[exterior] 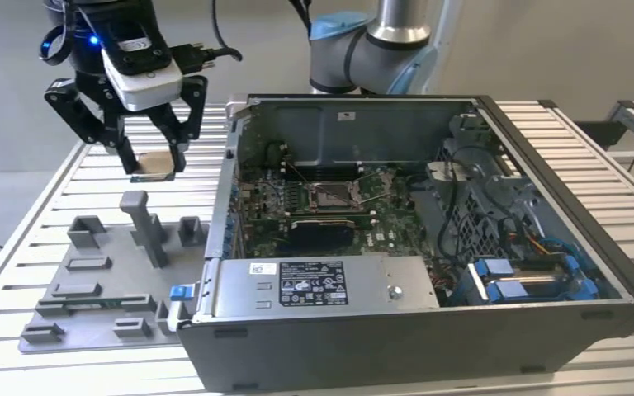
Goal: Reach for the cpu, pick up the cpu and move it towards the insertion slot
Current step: 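Pick up the cpu and move it towards the insertion slot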
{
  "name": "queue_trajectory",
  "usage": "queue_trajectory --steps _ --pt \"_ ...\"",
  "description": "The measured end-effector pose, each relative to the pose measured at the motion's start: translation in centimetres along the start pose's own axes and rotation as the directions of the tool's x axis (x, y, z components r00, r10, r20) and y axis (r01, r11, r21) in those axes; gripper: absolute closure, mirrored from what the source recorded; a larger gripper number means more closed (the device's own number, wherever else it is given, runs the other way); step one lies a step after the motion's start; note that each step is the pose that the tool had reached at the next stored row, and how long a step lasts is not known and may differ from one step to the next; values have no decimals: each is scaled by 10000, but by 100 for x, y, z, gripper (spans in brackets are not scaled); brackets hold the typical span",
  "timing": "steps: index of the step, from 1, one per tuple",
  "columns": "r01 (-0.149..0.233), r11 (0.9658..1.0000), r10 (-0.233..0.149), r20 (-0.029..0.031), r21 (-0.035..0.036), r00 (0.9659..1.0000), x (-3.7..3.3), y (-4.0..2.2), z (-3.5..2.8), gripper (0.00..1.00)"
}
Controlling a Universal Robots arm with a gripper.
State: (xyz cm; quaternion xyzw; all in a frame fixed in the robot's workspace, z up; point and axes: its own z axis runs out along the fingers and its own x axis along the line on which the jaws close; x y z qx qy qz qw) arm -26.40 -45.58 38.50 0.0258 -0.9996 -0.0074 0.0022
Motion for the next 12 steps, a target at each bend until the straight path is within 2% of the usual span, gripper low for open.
queue_trajectory --steps 6,12 --pt "-1 10000 1 0 0 10000 -214 -11 -1 100" --pt "-1 10000 1 0 0 10000 -393 -20 -2 100"
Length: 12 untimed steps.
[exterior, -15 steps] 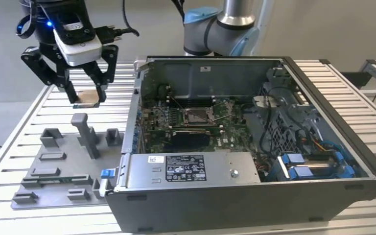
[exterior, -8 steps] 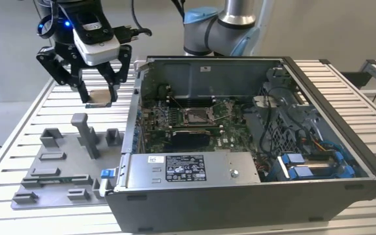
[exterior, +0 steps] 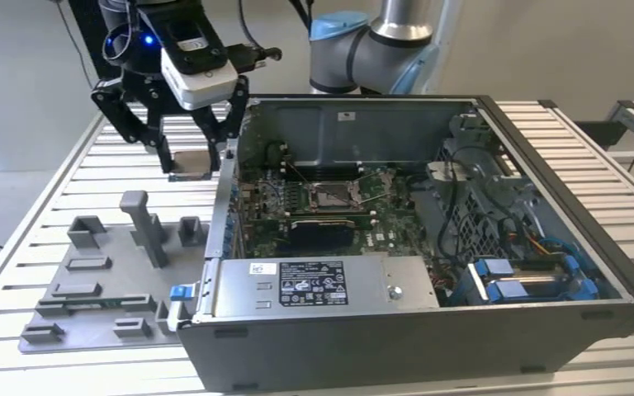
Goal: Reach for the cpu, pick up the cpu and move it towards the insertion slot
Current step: 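Pick up the cpu and move it towards the insertion slot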
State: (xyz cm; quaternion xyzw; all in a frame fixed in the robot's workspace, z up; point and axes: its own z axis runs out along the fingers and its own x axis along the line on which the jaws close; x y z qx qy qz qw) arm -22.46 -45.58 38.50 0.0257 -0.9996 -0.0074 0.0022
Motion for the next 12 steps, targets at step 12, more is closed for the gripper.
queue_trajectory --steps 12 --pt "0 10000 0 -1 1 10000 -358 -17 -2 100"
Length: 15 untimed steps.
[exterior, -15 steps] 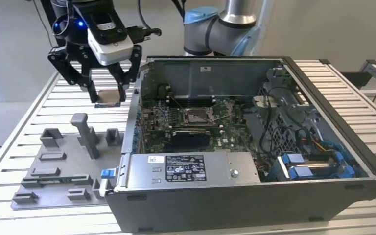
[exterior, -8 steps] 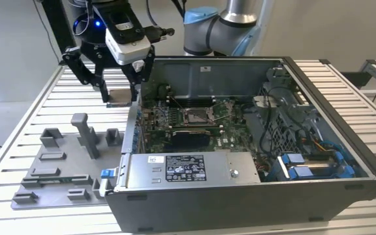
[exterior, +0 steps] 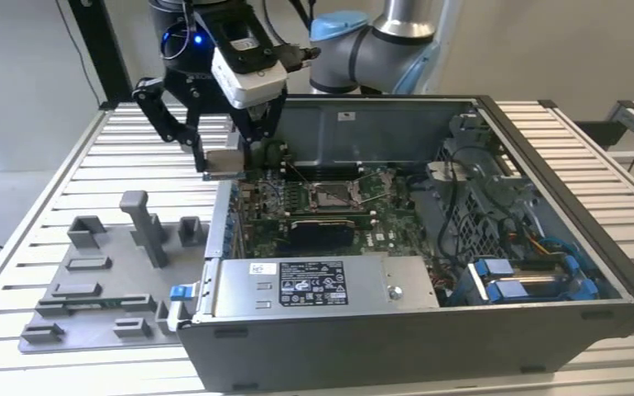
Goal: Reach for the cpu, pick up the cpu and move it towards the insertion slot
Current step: 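Pick up the cpu and move it towards the insertion slot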
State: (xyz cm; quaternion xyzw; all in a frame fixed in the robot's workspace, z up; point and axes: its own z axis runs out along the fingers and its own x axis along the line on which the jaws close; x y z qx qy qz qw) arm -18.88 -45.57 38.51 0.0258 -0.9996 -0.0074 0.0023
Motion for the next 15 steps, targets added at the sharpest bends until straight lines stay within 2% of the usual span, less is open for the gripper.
queue_trajectory --steps 9,15 --pt "1 10000 -1 0 -1 10000 -270 -12 -1 100" --pt "1 10000 -1 0 -1 10000 -493 -24 -2 100"
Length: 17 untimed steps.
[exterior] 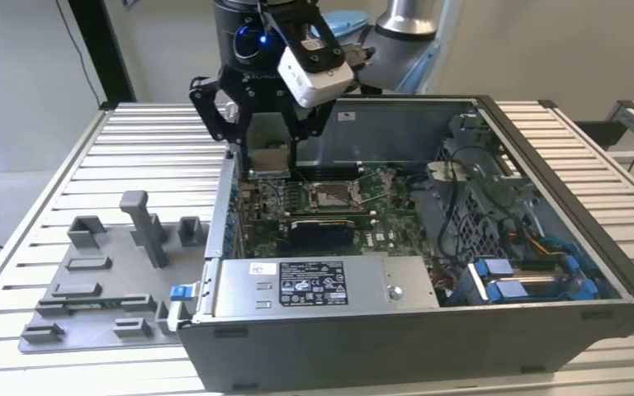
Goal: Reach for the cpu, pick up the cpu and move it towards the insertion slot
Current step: 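Pick up the cpu and move it towards the insertion slot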
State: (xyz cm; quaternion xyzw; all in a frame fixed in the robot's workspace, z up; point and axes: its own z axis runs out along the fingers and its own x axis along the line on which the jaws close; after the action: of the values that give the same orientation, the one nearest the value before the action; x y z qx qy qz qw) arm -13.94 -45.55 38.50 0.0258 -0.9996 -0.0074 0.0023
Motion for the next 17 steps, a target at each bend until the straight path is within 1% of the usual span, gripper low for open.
queue_trajectory --steps 10,12,17 --pt "0 10000 0 -8 0 10000 -455 -23 -2 100" --pt "-1 10000 1 -8 0 10000 -533 -25 -2 100" --pt "-15 10000 15 -8 0 10000 -704 -21 -3 100"
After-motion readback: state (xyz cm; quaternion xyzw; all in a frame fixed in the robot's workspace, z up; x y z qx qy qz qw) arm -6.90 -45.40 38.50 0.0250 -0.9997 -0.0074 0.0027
